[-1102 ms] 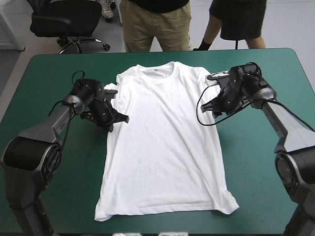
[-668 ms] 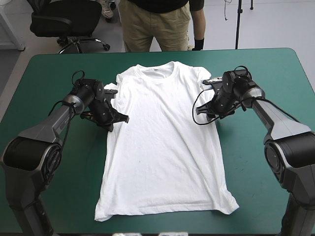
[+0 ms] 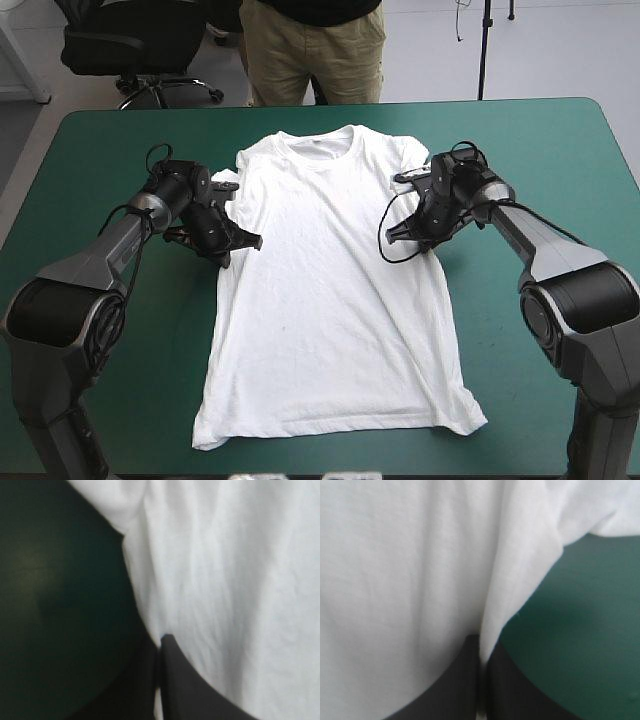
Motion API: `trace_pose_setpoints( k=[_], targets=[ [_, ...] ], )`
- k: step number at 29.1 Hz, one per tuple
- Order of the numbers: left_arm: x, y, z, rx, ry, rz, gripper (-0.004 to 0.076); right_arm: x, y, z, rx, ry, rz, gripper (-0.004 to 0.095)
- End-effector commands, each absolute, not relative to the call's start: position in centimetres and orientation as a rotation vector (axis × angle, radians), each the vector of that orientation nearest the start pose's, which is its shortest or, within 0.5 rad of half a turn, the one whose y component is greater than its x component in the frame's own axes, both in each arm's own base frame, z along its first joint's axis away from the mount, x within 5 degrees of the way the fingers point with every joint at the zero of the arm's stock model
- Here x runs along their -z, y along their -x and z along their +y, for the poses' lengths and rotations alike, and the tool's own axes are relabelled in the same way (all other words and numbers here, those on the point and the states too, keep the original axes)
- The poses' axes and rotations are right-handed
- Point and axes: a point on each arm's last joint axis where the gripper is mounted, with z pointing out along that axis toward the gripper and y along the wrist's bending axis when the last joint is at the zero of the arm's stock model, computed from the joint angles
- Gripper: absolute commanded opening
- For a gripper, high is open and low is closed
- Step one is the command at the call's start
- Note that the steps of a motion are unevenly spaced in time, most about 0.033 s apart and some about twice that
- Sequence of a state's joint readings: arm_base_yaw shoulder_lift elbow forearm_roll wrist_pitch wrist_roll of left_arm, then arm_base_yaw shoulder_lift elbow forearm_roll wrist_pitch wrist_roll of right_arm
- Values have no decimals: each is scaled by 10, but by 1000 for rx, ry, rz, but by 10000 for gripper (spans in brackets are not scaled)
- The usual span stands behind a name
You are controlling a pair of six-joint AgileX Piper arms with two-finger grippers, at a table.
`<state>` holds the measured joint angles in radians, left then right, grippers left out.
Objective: Fold the cloth
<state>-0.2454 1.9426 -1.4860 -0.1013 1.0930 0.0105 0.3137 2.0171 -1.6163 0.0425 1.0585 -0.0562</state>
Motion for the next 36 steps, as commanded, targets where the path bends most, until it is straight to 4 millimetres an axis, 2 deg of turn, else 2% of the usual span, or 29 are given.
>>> trace_pose_setpoints(
  k=[1, 9, 14, 20, 25, 31, 36],
  targets=[
    [-250, -372, -108, 249, -297, 2929, -17, -249, -391, 129, -84, 511, 2835, -17],
    [-342, -360, -105, 293, -293, 2651, -17, -336, -362, 109, -46, 471, 2578, -17],
    [-401, -341, -101, 314, -291, 2473, -17, -385, -332, 100, -54, 477, 2433, -17],
    [-455, -313, -94, 328, -288, 2304, -17, -436, -298, 90, -75, 441, 2231, -18],
    [-491, -289, -88, 345, -284, 2181, -17, -474, -277, 83, -88, 413, 2104, -18],
    [-523, -266, -83, 364, -278, 2055, -17, -518, -264, 79, -102, 383, 1964, -18],
    [-535, -260, -81, 364, -271, 1988, -17, -534, -257, 77, -104, 371, 1909, -17]
  ],
)
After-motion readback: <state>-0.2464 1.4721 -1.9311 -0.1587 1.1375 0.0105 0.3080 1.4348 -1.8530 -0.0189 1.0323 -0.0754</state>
